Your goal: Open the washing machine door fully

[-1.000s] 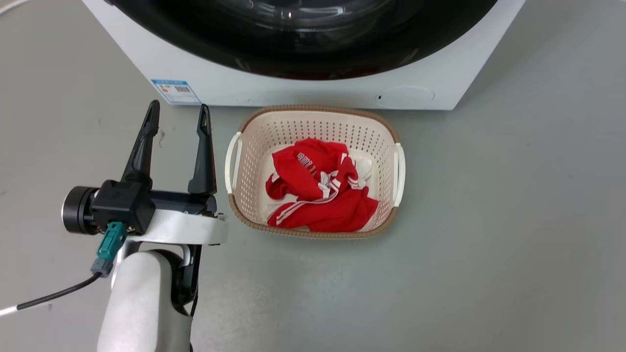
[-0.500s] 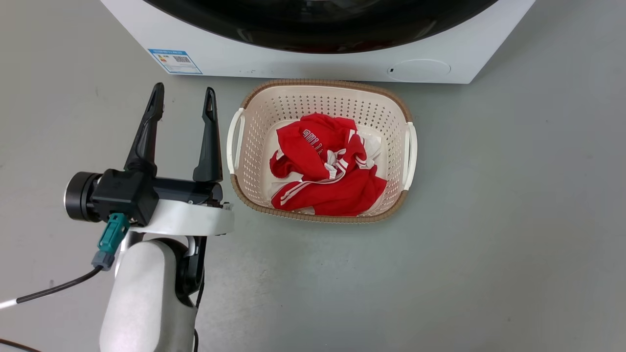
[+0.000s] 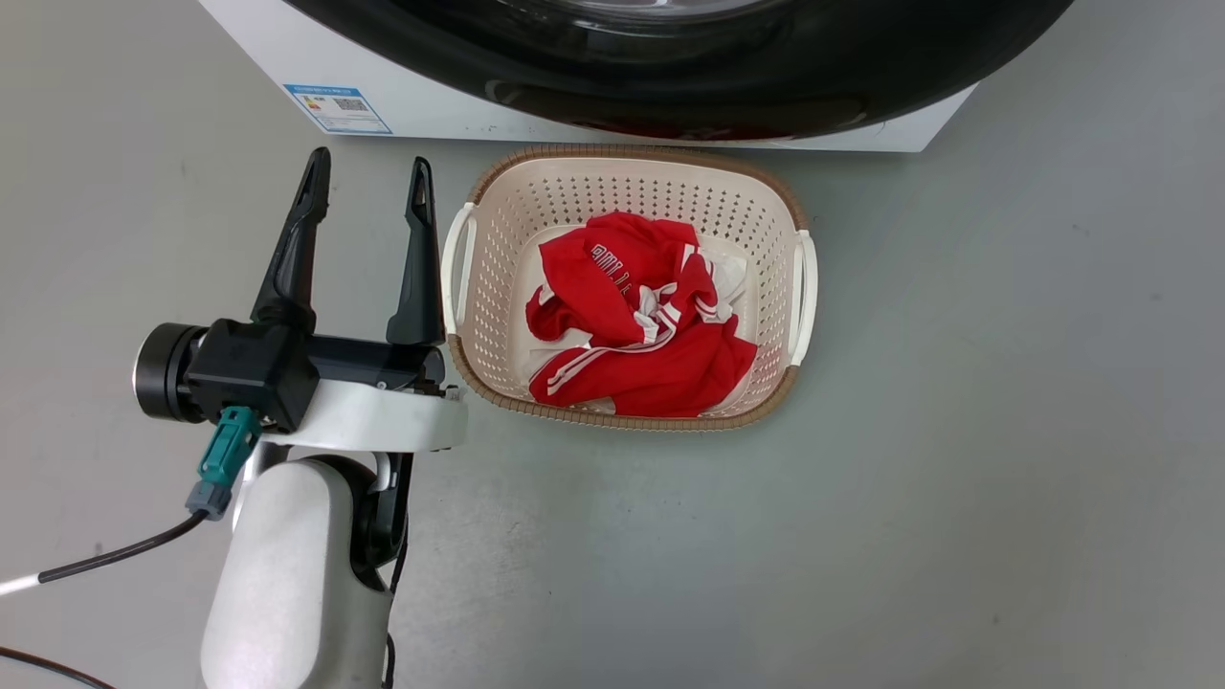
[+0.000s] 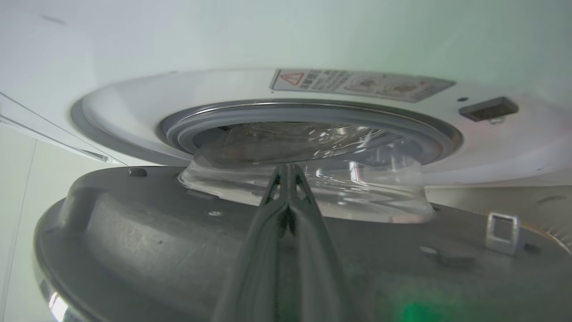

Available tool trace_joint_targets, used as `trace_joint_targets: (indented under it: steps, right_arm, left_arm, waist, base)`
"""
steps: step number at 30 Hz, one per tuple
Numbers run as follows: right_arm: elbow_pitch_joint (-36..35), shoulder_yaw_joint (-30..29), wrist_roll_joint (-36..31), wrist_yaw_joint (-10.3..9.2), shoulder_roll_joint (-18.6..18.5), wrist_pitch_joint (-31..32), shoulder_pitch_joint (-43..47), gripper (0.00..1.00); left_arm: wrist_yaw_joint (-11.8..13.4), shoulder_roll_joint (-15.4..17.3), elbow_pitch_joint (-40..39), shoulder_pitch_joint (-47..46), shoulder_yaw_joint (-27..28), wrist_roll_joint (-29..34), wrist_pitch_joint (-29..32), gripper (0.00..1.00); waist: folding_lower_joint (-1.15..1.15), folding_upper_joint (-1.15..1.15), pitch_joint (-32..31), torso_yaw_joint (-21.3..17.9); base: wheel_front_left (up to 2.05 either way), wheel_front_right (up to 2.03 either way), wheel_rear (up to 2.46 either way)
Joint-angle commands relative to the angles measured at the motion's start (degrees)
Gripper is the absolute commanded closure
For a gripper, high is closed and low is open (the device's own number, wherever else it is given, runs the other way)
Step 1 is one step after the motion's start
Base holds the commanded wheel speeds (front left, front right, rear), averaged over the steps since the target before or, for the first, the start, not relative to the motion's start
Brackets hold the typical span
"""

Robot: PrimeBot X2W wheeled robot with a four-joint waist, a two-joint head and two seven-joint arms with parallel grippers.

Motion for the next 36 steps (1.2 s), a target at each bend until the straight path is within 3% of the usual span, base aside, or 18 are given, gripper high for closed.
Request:
trace_joint_targets:
  steps: [1, 10, 18, 27, 36]
  right_arm:
    - [0.10, -0.13, 0.35, 0.00, -0.13, 0.74, 0.28, 1.00]
    - [-3.74, -0.79, 3.14, 0.00, 1.59, 10.82, 5.34, 1.00]
    - [-9.93, -0.87, 5.46, 0.00, 3.72, 17.41, 14.81, 1.00]
    - [-19.05, 0.29, 7.70, 0.00, 7.22, 23.38, 27.24, 1.00]
    - [-27.46, 2.76, 9.62, 0.00, 9.27, 25.59, 37.08, 1.00]
  left_arm:
    - [0.11, -0.04, 0.12, -0.82, 0.00, -0.16, -0.14, 0.00]
    - [0.20, -0.04, 1.04, 0.15, -0.19, -0.06, -0.14, 0.00]
    - [-0.13, -0.03, 2.82, 3.15, -0.07, 0.17, -0.14, 0.00]
    - [-0.17, -0.03, 4.06, 7.39, -0.62, 0.37, -0.14, 0.00]
    - [-0.92, -0.03, 4.82, 10.74, -1.54, 0.48, -0.14, 0.00]
  waist:
    - [-0.01, 0.00, -0.19, -0.11]
    - [-0.01, 0.00, -2.40, -0.68]
    - [-0.01, 0.00, -8.70, -0.68]
    - [-0.01, 0.00, -16.16, 0.22]
    - [-0.01, 0.00, -20.65, 1.92]
  base:
    - [0.00, 0.00, 0.00]
    - [0.00, 0.00, 0.00]
    - [0.00, 0.00, 0.00]
    - [0.00, 0.00, 0.00]
    - [0.00, 0.00, 0.00]
